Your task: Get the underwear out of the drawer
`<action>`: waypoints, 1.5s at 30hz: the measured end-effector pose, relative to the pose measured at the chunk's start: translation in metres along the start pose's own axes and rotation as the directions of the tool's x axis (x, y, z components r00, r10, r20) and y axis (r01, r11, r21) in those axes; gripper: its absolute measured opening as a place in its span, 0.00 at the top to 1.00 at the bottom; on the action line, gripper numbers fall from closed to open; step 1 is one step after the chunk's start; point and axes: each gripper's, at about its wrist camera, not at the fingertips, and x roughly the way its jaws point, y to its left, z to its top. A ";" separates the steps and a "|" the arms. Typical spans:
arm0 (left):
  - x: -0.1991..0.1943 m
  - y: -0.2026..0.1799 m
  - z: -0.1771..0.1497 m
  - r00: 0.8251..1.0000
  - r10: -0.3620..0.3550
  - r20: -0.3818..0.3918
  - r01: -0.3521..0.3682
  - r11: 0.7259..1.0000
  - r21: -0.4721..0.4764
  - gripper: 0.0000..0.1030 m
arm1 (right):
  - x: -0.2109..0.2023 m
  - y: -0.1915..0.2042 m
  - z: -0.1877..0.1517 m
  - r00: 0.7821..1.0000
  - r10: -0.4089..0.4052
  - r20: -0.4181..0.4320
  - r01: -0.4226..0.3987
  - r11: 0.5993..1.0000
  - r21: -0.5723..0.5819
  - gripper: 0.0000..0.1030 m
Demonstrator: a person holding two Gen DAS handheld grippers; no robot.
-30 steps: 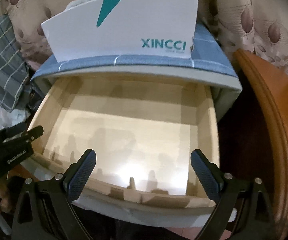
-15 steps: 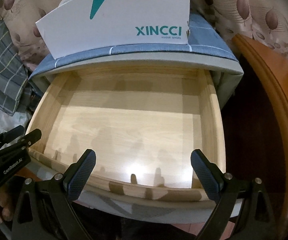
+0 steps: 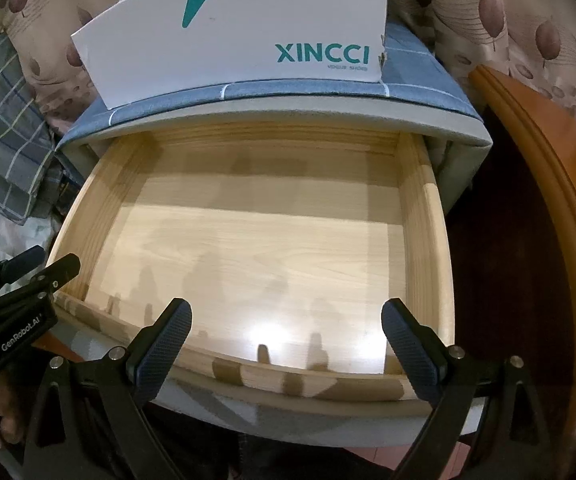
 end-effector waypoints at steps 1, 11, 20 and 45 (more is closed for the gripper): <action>0.000 0.000 0.000 1.000 0.001 0.000 -0.001 1.000 0.000 0.45 | 0.000 0.000 0.000 1.000 -0.001 -0.001 0.001 1.000 0.001 0.08; 0.001 -0.001 0.000 1.000 0.003 0.001 -0.003 1.000 0.002 0.45 | 0.002 0.000 0.000 1.000 0.001 -0.011 -0.001 1.000 0.004 0.08; 0.001 -0.001 0.000 1.000 0.004 0.002 -0.004 1.000 0.003 0.45 | 0.003 -0.001 0.000 1.000 0.002 -0.017 -0.001 1.000 0.004 0.08; 0.001 -0.003 -0.001 1.000 -0.004 0.007 0.004 1.000 0.012 0.45 | 0.004 0.002 -0.001 1.000 -0.011 -0.024 0.011 1.000 0.003 0.08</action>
